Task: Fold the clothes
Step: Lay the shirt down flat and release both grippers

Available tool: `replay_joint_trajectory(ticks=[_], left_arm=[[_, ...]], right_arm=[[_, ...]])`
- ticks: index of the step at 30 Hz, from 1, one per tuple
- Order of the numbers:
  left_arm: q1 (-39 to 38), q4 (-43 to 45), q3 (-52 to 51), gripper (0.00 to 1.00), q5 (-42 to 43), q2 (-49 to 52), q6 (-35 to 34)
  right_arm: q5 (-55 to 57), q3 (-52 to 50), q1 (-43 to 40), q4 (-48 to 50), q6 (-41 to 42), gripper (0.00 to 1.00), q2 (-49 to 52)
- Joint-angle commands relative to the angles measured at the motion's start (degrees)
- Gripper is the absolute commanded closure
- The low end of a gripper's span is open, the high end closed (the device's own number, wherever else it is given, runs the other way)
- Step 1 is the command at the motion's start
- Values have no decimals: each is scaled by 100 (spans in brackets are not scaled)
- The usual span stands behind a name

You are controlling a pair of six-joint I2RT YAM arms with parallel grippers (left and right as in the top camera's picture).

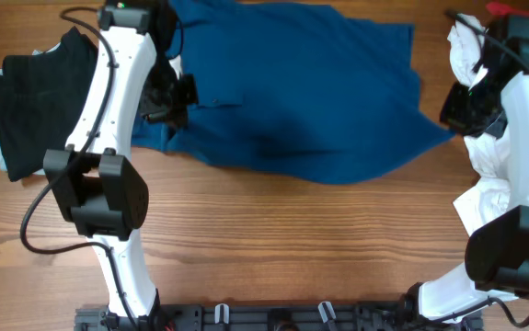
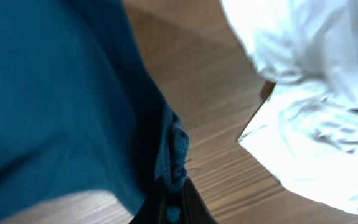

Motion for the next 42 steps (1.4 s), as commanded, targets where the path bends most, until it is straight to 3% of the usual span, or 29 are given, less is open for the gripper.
replay_joint_trajectory(ticks=[1, 5, 10, 17, 21, 27, 42], left_arm=[[9, 9, -575, 96, -426, -107, -120], [9, 227, -1281, 96, -505, -273, -201], [15, 455, -2398, 96, -1239, -833, -811], [332, 1274, -4216, 96, -1246, -2291, -1340], [741, 1832, -5042, 96, -1161, -3182, -1366], [1095, 1928, -5394, 96, -1174, -3733, -1561], [1167, 1860, -5650, 96, -1067, -3860, -1875]], right_arm=[[-157, -420, -9, 87, -142, 96, 37], [-155, -890, -9, 240, -140, 96, -72], [203, -1425, -11, 271, 271, 96, -275], [857, -2026, -20, 428, 1266, 96, -778], [887, -2048, -186, 402, 1390, 96, -1161], [813, -2118, -396, 229, 1038, 96, -1335], [306, -3239, -1060, 595, 1014, 96, -1982]])
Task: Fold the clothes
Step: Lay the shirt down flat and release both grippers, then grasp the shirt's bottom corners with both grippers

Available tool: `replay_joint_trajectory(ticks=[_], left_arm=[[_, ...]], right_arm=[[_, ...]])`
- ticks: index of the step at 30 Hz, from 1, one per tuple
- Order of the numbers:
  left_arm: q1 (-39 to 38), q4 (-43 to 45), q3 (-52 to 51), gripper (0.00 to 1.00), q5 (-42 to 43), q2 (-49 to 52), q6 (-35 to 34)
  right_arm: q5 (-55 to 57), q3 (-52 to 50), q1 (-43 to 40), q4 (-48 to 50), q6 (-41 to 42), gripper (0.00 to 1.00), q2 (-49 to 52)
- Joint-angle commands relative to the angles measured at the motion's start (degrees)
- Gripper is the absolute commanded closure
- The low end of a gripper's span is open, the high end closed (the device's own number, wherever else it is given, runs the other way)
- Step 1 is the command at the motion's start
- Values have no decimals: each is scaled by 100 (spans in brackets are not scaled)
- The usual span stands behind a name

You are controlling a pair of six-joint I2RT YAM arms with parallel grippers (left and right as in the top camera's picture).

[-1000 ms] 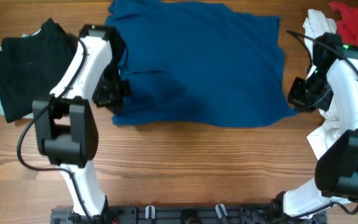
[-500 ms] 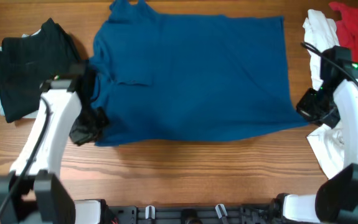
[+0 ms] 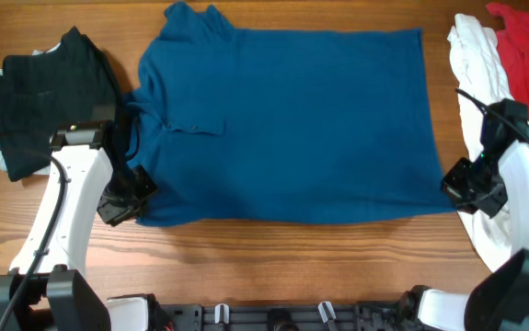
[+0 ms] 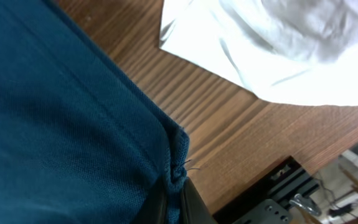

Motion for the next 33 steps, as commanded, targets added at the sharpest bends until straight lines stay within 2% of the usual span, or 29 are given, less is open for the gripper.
replay_joint_trajectory(ticks=[1, 8, 16, 23, 33], left_arm=[[83, -48, -144, 96, -61, -236, -337], [83, -116, -173, 96, -146, -815, -522], [83, -85, -173, 96, -142, -1198, -627], [83, 1064, -173, 96, 50, -1016, -625], [81, 2411, -173, 96, 55, -302, -627]], right_arm=[[-24, -94, -291, -7, -31, 96, -516], [-26, -92, -879, -11, -179, 96, -1274], [-236, -94, -916, 20, -315, 96, -1423], [-1211, -92, -914, 767, -894, 96, -1384], [-1362, -92, -909, 1390, -901, 96, -1091]])
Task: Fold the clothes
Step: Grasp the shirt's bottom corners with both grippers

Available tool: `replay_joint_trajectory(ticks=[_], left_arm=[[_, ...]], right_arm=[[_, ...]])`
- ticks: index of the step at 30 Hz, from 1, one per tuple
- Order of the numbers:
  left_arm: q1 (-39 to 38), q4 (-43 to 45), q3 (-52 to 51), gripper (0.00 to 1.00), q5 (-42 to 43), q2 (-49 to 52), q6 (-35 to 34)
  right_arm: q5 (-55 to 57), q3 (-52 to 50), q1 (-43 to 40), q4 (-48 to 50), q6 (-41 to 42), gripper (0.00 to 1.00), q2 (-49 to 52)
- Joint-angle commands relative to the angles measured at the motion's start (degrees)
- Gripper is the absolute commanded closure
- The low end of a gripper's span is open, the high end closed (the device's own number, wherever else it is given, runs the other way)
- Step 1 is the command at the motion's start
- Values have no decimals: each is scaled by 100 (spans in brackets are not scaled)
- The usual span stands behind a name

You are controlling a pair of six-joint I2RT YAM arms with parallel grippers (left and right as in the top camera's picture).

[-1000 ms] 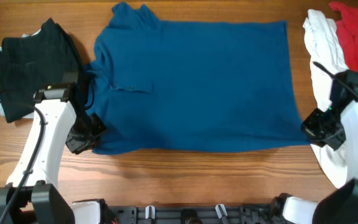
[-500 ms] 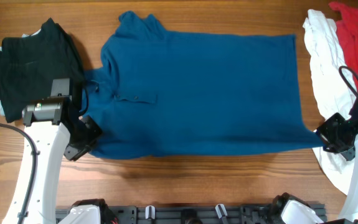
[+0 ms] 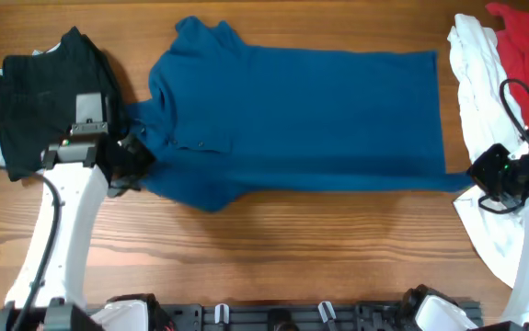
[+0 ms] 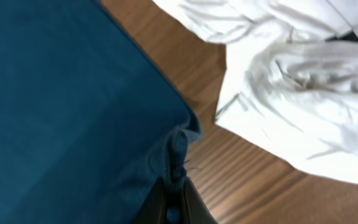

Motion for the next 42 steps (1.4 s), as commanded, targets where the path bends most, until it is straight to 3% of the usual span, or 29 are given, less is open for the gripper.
replay_joint_trajectory(ticks=[1, 14, 42], left_arm=[[52, 374, -20, 96, -52, 372, -98], [46, 1810, -20, 94, 293, 861, -98], [52, 2785, -20, 95, 133, 2210, -101]], right_arm=[[-186, -26, -37, 162, -111, 96, 341], [-365, -26, 442, 804, -94, 96, 1663], [-170, -28, 739, 1991, 76, 96, 2579]])
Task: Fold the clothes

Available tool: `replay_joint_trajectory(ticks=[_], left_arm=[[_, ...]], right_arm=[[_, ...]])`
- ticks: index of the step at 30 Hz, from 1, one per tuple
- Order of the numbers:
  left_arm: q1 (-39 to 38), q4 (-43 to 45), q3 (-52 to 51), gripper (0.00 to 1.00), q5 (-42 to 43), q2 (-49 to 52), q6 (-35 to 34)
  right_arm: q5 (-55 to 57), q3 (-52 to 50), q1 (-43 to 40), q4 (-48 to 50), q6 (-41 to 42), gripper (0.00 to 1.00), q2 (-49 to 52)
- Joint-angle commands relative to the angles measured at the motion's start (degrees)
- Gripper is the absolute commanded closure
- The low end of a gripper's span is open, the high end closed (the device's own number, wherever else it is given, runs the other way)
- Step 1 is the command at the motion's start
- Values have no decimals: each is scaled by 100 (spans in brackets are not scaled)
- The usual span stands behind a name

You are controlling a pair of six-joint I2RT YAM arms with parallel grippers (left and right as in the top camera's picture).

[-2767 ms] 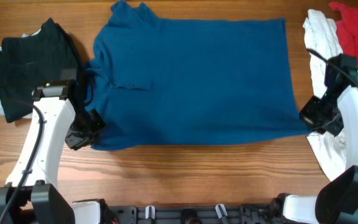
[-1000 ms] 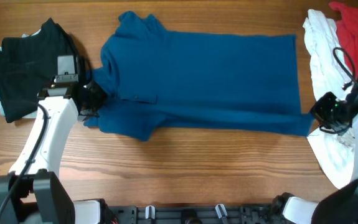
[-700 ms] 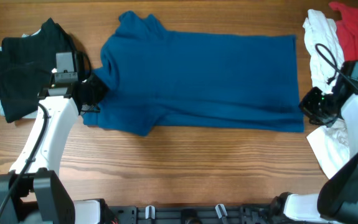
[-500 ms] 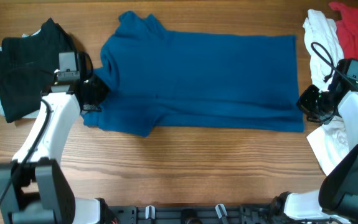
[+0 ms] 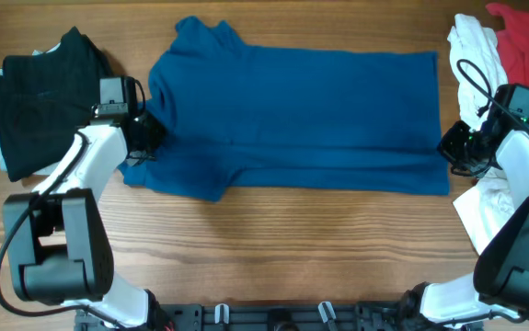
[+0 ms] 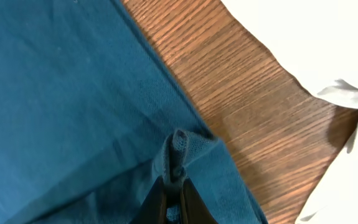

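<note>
A blue polo shirt (image 5: pixel 301 115) lies flat across the table, collar to the left, with a doubled band along its near edge. At the shirt's right edge my right gripper (image 5: pixel 452 149) is shut on a pinch of its blue fabric (image 6: pixel 177 149), lifted just above the layer beneath; the fingertips (image 6: pixel 171 198) meet on it. My left gripper (image 5: pixel 144 138) sits at the shirt's left edge by the sleeve, where the cloth bunches into it. Its jaws are small in the overhead view.
A folded black garment (image 5: pixel 39 92) lies at the far left beside the left arm. Crumpled white clothes (image 5: pixel 474 51) and a red cloth (image 5: pixel 522 41) lie at the far right, and more white cloth (image 6: pixel 328 56) is close to the right gripper. Bare wood (image 5: pixel 292 248) runs along the near side.
Both grippers now sit farther from the near edge, with the shirt's corners still in them. The right corner, then off the shirt's right side, now lies over the shirt itself.
The shirt was bunched at the far side with both grippers holding it. Then it lay spread wide, a gripper at each near corner. Later it was narrower, its near edge drawn under. Now the held corners rest on the shirt, leaving a doubled band along the near edge.
</note>
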Motion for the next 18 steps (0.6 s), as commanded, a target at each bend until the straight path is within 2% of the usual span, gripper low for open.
replay_joint_trajectory(ticks=[1, 18], left_arm=[[52, 149, -7, 94, -164, 68, -59], [52, 857, -7, 90, -162, 68, -61]], right_arm=[[116, -17, 109, 109, 31, 96, 127], [400, -17, 214, 778, 332, 96, 127]])
